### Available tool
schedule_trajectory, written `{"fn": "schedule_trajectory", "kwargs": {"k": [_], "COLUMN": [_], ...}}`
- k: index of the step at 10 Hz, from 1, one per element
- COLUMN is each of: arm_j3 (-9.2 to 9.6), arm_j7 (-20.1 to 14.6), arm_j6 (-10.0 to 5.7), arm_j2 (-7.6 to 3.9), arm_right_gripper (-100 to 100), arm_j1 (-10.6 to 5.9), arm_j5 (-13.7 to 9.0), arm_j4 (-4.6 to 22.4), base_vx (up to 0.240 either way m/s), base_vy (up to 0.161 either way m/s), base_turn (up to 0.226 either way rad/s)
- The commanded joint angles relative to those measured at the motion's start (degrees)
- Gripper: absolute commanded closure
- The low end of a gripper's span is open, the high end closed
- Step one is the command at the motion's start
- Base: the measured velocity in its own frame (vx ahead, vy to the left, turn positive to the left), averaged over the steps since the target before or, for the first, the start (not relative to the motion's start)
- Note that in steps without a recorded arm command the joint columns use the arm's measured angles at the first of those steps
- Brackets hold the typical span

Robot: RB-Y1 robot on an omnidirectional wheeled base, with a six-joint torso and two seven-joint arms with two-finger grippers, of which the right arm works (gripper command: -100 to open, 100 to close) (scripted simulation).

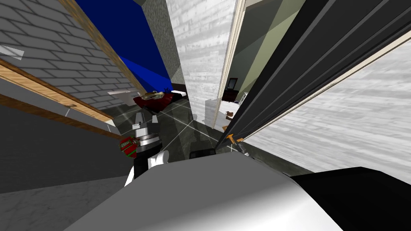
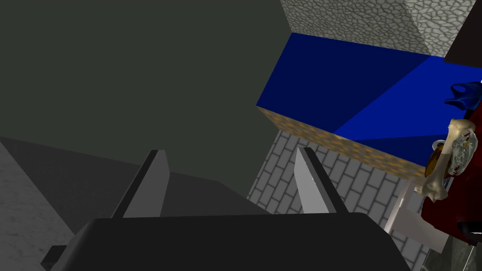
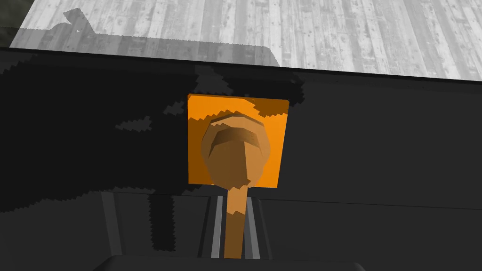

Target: Pull the door open

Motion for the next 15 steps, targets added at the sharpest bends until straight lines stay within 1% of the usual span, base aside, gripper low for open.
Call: {"fn": "schedule_trajectory", "kwargs": {"k": [1, 2, 4, 5, 6, 7, 8, 9, 10, 11, 12, 13, 14, 15], "arm_j3": [0.00, 0.12, 0.10, 0.08, 0.08, 0.05, 0.04, 0.01, 0.01, -0.01, -0.04, -0.04, -0.04, -0.05], "arm_j7": [0.0, 0.5, 0.8, 1.0, 1.0, 1.4, 1.5, 1.9, 1.9, 2.2, 2.8, 2.8, 2.8, 2.9], "arm_j6": [0.00, 1.33, 2.03, 2.74, 2.74, 3.60, 3.89, 5.11, 5.11, 5.76, 7.46, 7.46, 7.46, 7.80], "arm_j2": [0.00, 0.52, 0.70, 0.89, 0.89, 1.12, 1.20, 1.54, 1.54, 1.72, 2.20, 2.20, 2.20, 2.30], "arm_right_gripper": [100, 100, 100, 100, 100, 100, 100, 100, 100, 100, 100, 100, 100, 100], "arm_j1": [0.00, 0.46, 0.65, 0.84, 0.84, 1.09, 1.17, 1.52, 1.52, 1.71, 2.23, 2.23, 2.23, 2.34], "arm_j5": [0.0, 0.1, 0.2, 0.2, 0.2, 0.2, 0.2, 0.3, 0.3, 0.3, 0.4, 0.4, 0.4, 0.5], "arm_j4": [0.0, -1.6, -2.4, -3.2, -3.2, -4.1, -4.5, -5.8, -5.8, -6.6, -8.5, -7.3, -8.5, -8.9], "base_vx": [-0.066, 0.058, 0.071, 0.053, 0.043, 0.032, 0.018, 0.011, 0.006, 0.005, 0.012, 0.013, 0.003, -0.002], "base_vy": [-0.048, 0.023, 0.012, 0.018, 0.014, 0.013, 0.018, 0.018, 0.008, 0.011, 0.016, 0.012, -0.003, 0.007], "base_turn": [0.039, 0.118, 0.084, 0.087, 0.032, 0.063, 0.057, 0.122, 0.070, 0.038, 0.130, 0.114, -0.013, 0.008]}}
